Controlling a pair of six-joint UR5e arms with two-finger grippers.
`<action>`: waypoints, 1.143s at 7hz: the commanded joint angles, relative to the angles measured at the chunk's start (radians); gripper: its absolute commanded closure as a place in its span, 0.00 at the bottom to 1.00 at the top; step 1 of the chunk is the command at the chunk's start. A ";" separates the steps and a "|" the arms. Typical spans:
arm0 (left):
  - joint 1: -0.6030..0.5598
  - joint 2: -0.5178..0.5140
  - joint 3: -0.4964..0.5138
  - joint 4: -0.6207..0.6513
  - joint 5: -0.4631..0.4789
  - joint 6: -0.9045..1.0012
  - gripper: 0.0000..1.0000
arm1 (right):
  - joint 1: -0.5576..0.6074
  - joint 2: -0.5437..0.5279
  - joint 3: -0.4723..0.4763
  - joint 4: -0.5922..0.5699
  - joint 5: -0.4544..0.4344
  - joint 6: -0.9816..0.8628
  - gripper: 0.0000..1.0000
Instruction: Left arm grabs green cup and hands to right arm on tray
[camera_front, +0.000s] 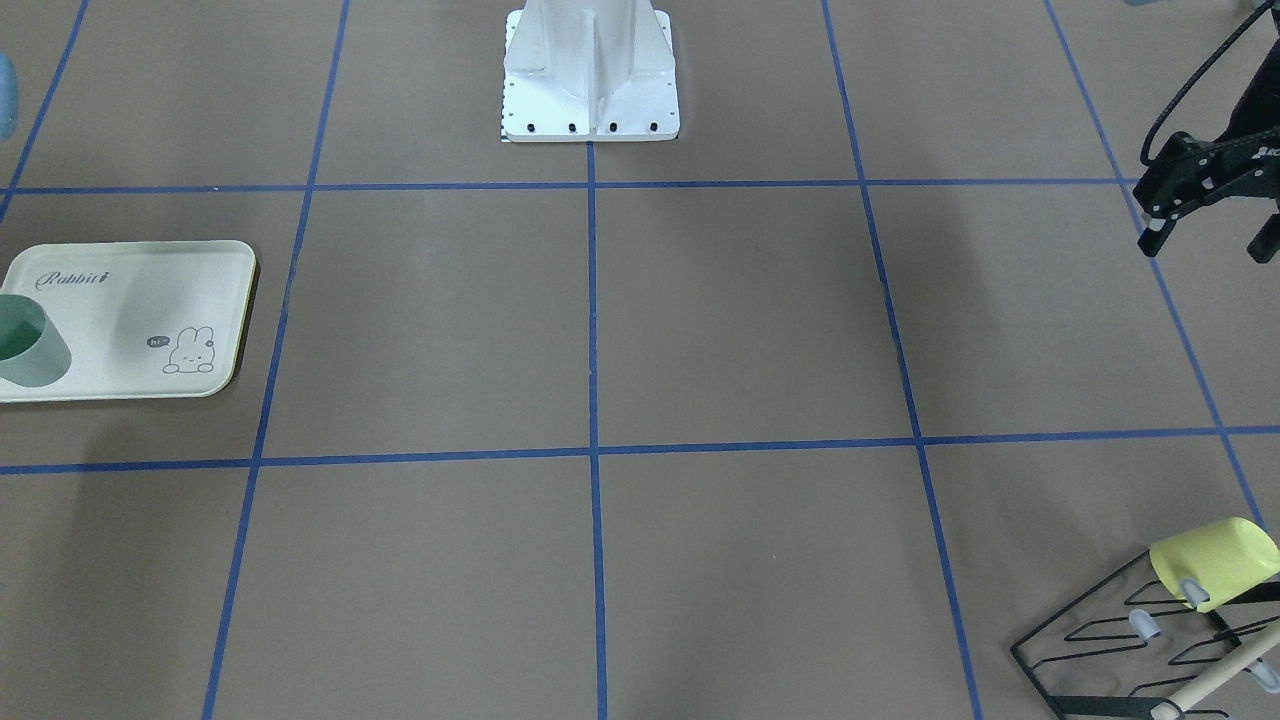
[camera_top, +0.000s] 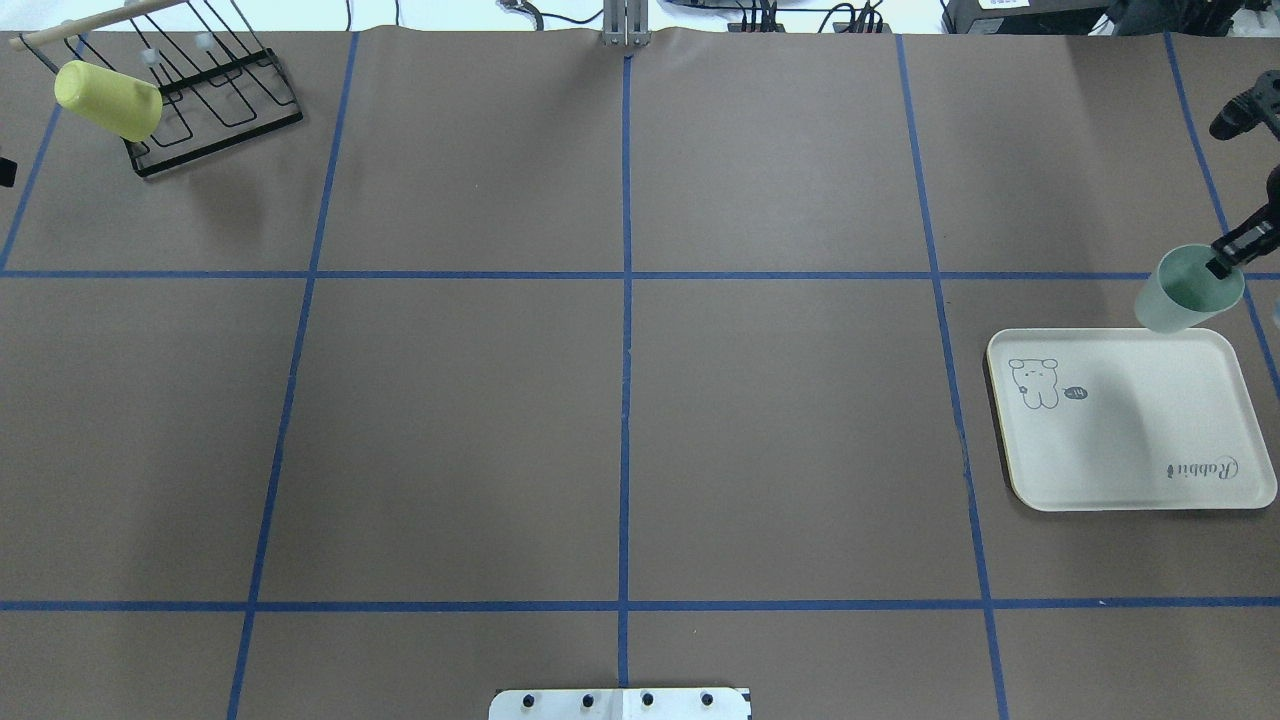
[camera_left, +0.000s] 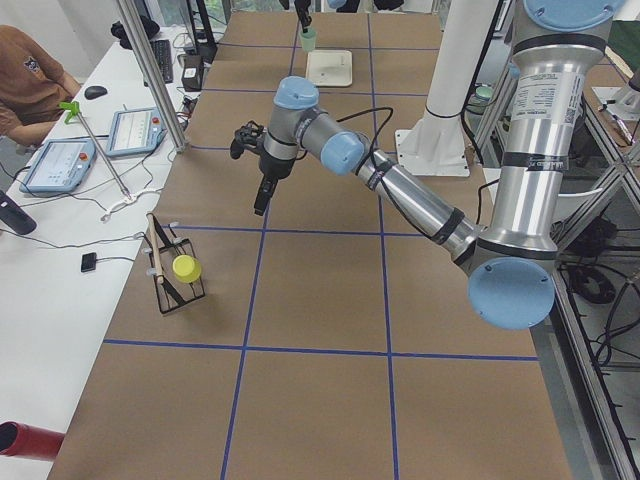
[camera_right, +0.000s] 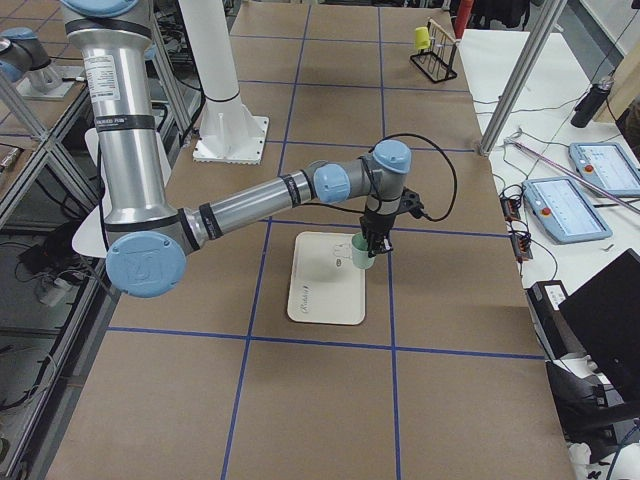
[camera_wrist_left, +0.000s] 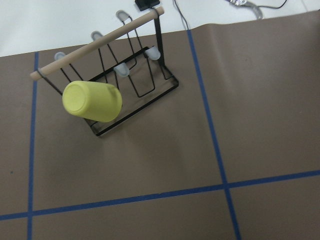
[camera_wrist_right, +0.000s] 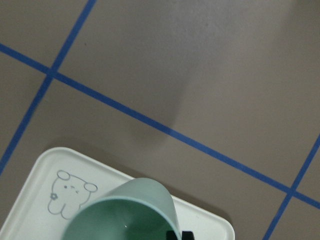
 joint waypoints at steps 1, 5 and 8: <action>-0.002 0.019 0.006 0.001 -0.002 0.012 0.00 | -0.050 -0.068 -0.007 0.064 0.048 0.000 1.00; -0.002 0.020 0.011 0.001 -0.002 0.012 0.00 | -0.116 -0.071 -0.027 0.064 0.048 -0.009 1.00; -0.002 0.020 0.011 0.001 -0.002 0.010 0.00 | -0.142 -0.070 -0.050 0.064 0.048 -0.013 0.95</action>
